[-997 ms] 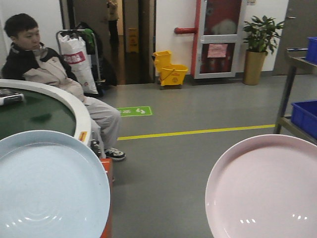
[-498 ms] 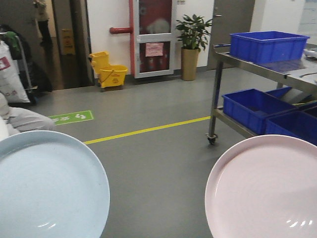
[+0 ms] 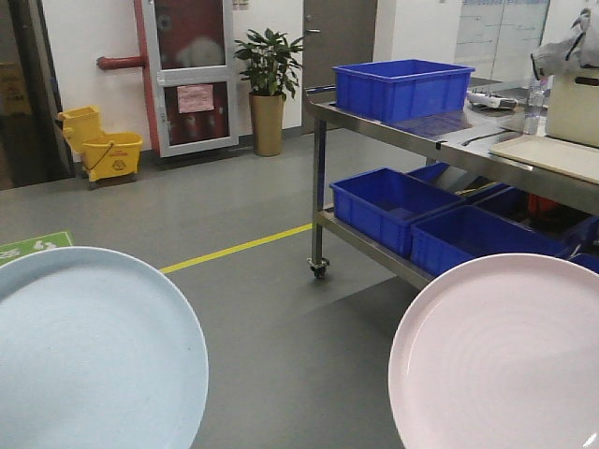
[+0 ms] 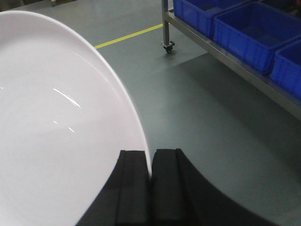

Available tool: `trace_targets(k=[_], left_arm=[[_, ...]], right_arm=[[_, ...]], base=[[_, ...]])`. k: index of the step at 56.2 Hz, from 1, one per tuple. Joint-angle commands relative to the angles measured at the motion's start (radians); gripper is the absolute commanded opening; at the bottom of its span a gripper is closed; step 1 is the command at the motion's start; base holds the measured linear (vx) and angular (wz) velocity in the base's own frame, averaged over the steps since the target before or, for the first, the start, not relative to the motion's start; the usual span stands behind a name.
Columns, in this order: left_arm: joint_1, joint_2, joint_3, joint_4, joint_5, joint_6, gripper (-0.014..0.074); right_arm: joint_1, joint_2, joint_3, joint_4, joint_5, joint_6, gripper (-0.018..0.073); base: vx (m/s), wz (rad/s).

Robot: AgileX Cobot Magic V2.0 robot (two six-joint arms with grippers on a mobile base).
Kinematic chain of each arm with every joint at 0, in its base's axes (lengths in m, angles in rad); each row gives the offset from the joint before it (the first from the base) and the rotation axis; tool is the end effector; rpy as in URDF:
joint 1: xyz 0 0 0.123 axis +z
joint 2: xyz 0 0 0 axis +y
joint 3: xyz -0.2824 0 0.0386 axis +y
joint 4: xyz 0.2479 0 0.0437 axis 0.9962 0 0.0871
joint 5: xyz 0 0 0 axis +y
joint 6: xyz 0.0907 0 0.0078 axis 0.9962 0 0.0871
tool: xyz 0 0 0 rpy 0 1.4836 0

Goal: Grab plate from conveyor and place on tray
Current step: 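Hold both plates while the base drives to the steel table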

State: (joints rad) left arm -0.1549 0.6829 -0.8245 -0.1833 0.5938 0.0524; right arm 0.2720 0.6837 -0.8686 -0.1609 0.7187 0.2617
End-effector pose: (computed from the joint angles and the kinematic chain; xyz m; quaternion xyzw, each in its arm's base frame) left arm 0.1264 -0.0291 0.3776 0.0516 0.8193 -0.1140 0.5595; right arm 0.1210 0.0238 0.3812 -0.0273 0.8433 0.0658 0.5327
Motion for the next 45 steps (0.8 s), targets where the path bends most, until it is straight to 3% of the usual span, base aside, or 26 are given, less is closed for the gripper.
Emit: trace_targets(k=[1, 45], left_arm=[[-0.006, -0.001, -0.03, -0.014, -0.086, -0.01, -0.0006], [-0.006, -0.001, -0.03, -0.014, -0.087, -0.01, -0.0006]], right_arm=[[-0.004, -0.001, -0.028, -0.013, -0.086, 0.001, -0.001], [-0.004, -0.001, -0.028, -0.013, -0.086, 0.001, -0.001]], base=[[0.32, -0.23], [0.39, -0.01]])
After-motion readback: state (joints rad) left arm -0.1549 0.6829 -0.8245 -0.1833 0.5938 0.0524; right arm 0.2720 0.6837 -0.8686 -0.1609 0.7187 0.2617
